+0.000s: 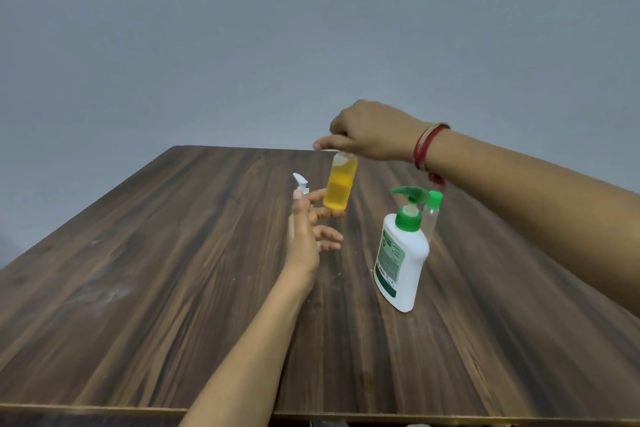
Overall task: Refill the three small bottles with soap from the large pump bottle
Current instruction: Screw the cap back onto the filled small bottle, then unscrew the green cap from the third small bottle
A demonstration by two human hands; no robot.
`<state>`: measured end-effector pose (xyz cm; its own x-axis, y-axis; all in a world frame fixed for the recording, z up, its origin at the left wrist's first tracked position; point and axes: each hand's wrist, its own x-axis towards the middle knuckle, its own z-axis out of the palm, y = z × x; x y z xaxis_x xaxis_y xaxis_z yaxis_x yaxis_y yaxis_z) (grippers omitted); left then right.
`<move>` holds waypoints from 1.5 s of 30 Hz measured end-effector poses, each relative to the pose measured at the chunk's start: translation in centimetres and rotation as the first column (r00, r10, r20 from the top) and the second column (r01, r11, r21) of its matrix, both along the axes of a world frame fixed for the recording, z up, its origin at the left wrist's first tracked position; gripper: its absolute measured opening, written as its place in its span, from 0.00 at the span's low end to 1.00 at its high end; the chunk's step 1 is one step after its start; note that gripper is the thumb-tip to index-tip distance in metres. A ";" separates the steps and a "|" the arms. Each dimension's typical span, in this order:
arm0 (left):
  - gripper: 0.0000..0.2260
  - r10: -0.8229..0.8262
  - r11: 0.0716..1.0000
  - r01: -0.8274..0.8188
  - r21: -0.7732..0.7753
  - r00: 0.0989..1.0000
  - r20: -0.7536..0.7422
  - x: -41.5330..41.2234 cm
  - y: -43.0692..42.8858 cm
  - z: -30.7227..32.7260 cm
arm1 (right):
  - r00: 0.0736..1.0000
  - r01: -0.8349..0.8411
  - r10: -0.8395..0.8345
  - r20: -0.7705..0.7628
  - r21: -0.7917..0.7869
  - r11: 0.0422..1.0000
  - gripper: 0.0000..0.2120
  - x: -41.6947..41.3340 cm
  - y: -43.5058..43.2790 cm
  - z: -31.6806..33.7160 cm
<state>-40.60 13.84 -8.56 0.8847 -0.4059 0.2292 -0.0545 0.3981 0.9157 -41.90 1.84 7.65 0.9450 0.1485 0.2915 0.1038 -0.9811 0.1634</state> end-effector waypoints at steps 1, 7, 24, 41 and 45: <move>0.28 0.050 0.998 -0.051 0.037 0.998 0.024 0.1 0.0 -0.1 | 0.999 0.030 -0.030 -0.012 0.002 1.000 0.26 0.2 -0.7 0.2; 0.26 0.176 0.981 -0.179 0.079 0.984 0.037 0.4 -0.2 -0.5 | 0.954 0.181 -0.123 -0.275 0.198 0.963 0.15 2.5 -3.2 -3.3; 0.26 0.215 0.971 -0.221 0.094 0.974 0.066 1.0 -0.5 -0.9 | 0.835 0.194 -0.014 -0.550 0.270 0.943 0.07 5.9 -5.0 -7.2; 0.24 0.170 0.977 -0.183 0.109 0.978 0.118 0.4 -1.2 -1.0 | 0.743 0.591 -0.377 -0.553 0.277 0.757 0.25 -3.6 -13.8 -2.7; 0.22 0.183 0.975 -0.196 0.108 0.976 0.120 0.4 -1.1 -1.2 | 0.770 0.571 -0.279 -0.574 0.423 0.703 0.17 -4.5 -13.6 -5.5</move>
<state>-40.25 12.76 -9.74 0.9206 -0.2635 0.2882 -0.2199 0.2599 0.9403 -46.37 -11.80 2.11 0.8953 -0.3501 -0.2753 -0.4337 -0.8260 -0.3602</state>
